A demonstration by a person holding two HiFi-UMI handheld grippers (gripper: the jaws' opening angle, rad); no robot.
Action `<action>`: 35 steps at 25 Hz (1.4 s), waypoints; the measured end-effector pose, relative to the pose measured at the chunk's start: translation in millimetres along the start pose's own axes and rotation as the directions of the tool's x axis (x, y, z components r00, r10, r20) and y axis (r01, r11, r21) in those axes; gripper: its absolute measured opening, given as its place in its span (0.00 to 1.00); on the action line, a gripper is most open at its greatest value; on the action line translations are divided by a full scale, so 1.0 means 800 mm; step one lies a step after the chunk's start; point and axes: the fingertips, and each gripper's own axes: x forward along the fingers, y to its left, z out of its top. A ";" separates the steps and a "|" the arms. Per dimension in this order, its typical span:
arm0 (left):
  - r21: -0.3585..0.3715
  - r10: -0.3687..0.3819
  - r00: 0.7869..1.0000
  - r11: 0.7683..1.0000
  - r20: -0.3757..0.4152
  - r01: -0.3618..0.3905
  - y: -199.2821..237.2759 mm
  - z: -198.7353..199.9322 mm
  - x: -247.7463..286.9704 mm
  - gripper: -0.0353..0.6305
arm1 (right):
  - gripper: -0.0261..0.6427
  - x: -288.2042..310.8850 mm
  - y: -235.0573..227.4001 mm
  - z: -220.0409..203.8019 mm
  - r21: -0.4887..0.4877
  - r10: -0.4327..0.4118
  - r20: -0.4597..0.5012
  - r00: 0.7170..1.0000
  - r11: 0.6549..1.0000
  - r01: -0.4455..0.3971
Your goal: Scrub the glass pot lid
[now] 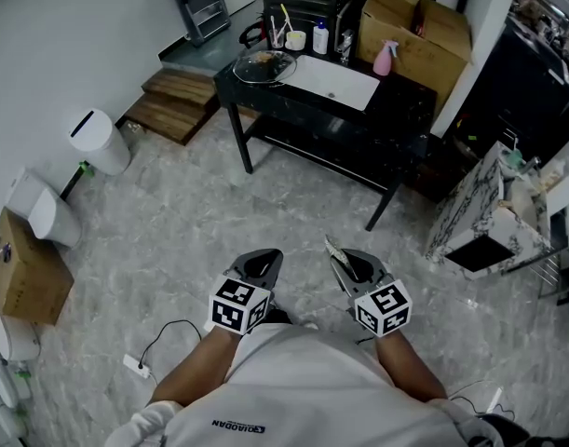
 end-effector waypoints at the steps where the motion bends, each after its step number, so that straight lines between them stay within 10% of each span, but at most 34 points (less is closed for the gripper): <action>1: 0.001 0.000 1.000 1.000 -0.001 0.000 0.000 -0.001 -0.001 0.08 | 0.17 0.000 0.000 -0.001 0.001 -0.002 -0.002 1.000 1.000 0.002; 18: -0.026 0.025 0.999 0.999 -0.031 -0.026 0.028 -0.009 0.029 0.08 | 0.17 0.035 -0.023 -0.017 0.025 0.054 -0.043 0.998 0.998 -0.053; 35: -0.052 0.005 0.998 0.999 -0.069 -0.009 0.232 0.051 0.135 0.08 | 0.17 0.234 -0.101 0.051 0.013 0.060 -0.104 0.993 0.998 -0.059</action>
